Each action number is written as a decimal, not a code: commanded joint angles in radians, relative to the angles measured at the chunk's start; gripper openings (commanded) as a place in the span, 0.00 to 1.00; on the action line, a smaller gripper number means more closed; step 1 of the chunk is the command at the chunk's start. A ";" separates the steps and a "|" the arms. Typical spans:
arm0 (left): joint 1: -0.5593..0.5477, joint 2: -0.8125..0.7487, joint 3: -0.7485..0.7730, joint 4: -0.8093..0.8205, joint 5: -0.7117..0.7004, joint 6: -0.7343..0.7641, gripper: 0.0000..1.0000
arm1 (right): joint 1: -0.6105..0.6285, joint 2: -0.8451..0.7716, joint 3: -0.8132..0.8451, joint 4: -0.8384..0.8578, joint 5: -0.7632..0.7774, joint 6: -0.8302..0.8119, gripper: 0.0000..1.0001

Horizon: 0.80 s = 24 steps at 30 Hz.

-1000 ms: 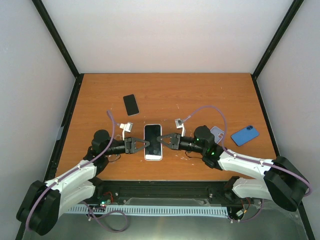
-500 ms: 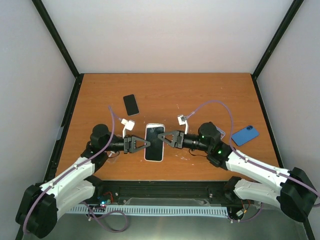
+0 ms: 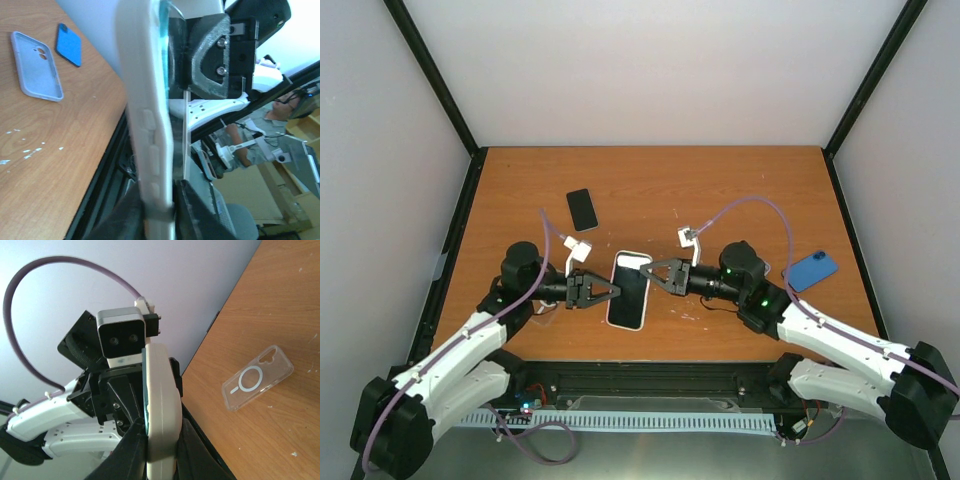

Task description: Put the phone into the phone case

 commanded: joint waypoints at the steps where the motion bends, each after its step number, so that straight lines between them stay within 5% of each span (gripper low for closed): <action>1: -0.007 -0.037 0.068 -0.053 -0.070 0.024 0.27 | 0.004 -0.050 -0.001 0.017 0.002 -0.049 0.03; 3: -0.006 -0.057 0.072 -0.033 -0.107 -0.007 0.39 | 0.004 -0.064 -0.020 0.026 -0.029 -0.069 0.03; 8: -0.007 -0.078 0.092 -0.015 -0.184 -0.039 0.51 | 0.004 -0.074 -0.043 0.065 -0.119 -0.086 0.03; 18: -0.008 0.002 0.109 0.019 -0.112 -0.016 0.56 | 0.006 -0.044 -0.052 0.147 -0.159 -0.046 0.03; 20: -0.007 0.012 0.109 0.011 -0.109 -0.009 0.51 | 0.006 -0.030 -0.048 0.160 -0.165 -0.037 0.03; 24: -0.007 0.019 0.118 0.002 -0.114 0.001 0.23 | 0.006 -0.007 -0.043 0.169 -0.166 -0.033 0.03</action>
